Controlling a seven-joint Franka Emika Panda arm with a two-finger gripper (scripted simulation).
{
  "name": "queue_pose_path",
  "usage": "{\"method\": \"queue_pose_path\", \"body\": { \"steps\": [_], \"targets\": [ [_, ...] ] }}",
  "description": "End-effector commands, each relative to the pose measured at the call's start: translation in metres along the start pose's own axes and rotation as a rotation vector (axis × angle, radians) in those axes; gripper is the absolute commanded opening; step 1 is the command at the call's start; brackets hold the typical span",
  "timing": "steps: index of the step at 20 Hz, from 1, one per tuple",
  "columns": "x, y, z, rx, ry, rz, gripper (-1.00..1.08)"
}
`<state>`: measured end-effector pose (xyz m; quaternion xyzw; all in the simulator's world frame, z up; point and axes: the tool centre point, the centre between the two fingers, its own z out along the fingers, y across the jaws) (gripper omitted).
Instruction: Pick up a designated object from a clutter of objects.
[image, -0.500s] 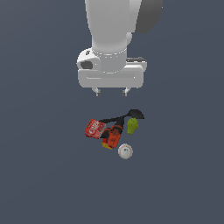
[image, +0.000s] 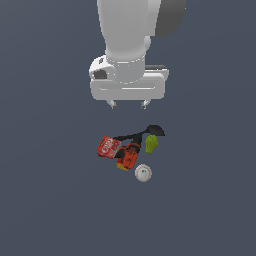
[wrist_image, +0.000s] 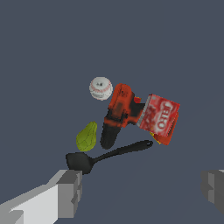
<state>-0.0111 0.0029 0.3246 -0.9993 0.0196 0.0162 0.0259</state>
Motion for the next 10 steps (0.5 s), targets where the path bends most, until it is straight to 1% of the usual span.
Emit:
{"method": "queue_pose_path", "body": {
  "steps": [1,10],
  "targets": [
    [-0.001,-0.001,0.0,0.005,-0.002,-0.001,1.0],
    [-0.001,-0.005,0.012,0.009,-0.002,0.043,1.0]
  ]
}}
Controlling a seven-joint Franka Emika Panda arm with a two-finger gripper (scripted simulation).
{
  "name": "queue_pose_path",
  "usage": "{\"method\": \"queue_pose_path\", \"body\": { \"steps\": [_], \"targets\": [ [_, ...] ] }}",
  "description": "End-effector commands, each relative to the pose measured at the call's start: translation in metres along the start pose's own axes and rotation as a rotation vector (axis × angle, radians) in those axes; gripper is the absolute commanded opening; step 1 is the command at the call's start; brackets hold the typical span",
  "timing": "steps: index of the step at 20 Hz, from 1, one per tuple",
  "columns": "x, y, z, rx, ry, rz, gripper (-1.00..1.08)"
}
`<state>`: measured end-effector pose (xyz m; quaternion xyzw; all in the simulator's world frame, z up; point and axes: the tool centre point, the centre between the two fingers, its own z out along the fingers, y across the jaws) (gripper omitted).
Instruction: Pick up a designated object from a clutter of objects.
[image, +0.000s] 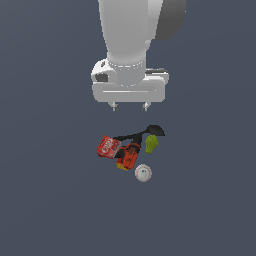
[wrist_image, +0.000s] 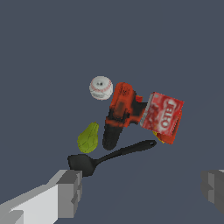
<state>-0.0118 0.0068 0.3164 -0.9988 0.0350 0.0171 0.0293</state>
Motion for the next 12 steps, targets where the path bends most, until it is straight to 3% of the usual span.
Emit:
{"method": "queue_pose_path", "body": {
  "steps": [1,12],
  "targets": [
    [0.0,-0.002,0.007,0.003,0.0,0.023,1.0],
    [-0.004,-0.018,0.059,0.019,-0.002,0.222,1.0]
  ]
}}
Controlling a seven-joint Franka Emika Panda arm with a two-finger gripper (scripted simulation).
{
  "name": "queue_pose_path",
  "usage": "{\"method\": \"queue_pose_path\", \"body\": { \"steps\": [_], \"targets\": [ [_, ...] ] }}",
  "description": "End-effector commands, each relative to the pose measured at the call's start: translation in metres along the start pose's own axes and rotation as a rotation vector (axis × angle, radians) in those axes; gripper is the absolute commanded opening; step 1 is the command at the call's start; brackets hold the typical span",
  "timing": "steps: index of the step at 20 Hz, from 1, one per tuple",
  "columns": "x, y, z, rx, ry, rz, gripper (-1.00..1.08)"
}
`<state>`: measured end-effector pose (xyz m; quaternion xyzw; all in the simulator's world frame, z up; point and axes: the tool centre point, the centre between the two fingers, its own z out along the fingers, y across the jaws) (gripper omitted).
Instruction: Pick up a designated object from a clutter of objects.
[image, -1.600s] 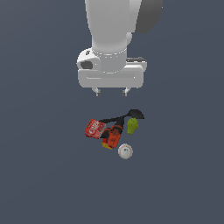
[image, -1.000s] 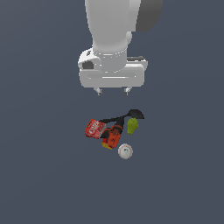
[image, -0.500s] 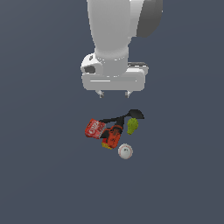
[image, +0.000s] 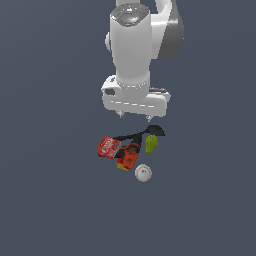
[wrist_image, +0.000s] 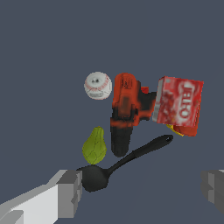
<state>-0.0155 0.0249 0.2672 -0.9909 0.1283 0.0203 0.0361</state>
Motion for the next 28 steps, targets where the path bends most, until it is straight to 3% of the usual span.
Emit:
{"method": "queue_pose_path", "body": {
  "steps": [1,15,28],
  "targets": [
    [-0.003,-0.003,0.016,0.003,-0.001,0.06,1.0],
    [-0.029,-0.014,0.1,0.004,0.003,0.417,1.0],
    [-0.064,-0.008,0.167,-0.017,0.033,0.753,1.0]
  ]
}}
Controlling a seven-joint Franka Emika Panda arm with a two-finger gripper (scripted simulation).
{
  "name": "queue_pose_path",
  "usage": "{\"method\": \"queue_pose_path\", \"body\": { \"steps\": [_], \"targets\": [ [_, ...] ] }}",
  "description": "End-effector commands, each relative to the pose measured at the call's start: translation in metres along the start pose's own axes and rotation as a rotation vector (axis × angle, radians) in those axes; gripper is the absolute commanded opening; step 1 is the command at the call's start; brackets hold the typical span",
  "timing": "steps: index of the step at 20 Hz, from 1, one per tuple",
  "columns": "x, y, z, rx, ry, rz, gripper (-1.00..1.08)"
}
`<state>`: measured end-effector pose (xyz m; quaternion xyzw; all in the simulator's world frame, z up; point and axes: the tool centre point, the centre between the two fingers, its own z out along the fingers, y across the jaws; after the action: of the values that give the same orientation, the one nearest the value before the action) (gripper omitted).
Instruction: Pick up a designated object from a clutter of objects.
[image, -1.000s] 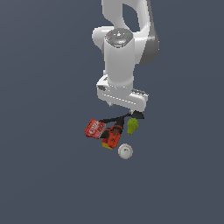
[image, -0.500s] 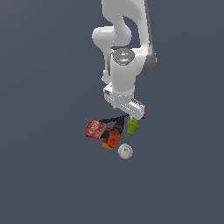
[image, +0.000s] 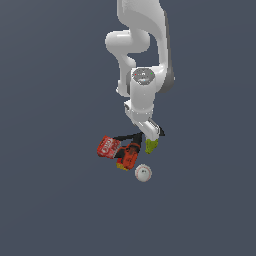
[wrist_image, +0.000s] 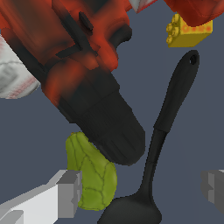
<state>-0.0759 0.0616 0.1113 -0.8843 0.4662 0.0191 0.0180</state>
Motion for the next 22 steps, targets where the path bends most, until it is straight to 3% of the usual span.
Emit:
{"method": "queue_pose_path", "body": {
  "steps": [1,11,22],
  "targets": [
    [-0.004,0.007,0.011,-0.002,0.01,0.064,1.0],
    [-0.014,0.027,0.039,-0.007,0.043,0.234,1.0],
    [-0.016,0.031,0.045,-0.007,0.051,0.27,1.0]
  ]
}}
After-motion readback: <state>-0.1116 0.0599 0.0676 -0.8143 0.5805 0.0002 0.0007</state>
